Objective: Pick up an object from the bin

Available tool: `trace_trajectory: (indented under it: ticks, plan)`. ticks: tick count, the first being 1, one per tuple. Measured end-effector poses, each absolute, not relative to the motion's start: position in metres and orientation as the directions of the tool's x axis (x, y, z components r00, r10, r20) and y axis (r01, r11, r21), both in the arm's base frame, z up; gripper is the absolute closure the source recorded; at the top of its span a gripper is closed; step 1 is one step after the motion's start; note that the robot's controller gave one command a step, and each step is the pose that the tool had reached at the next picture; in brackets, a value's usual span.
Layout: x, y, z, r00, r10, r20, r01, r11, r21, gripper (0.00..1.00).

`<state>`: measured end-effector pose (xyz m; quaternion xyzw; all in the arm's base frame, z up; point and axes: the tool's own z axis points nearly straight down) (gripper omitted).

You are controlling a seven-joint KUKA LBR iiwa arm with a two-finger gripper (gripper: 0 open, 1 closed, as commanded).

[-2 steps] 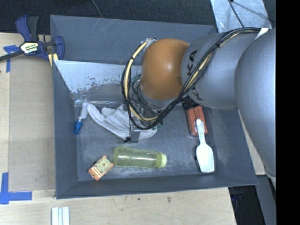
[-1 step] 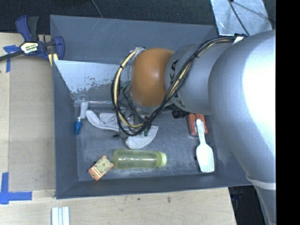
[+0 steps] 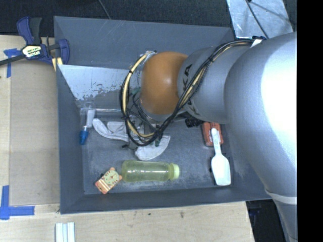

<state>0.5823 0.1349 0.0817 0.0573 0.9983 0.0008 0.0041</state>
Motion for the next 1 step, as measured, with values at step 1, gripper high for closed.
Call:
trace_trajectory:
  ticks: [1]
  plan:
    - [0.5892, 0.119, 0.2491, -0.992, 0.122, -0.007, 0.122, 0.992, 0.002, 1.0]
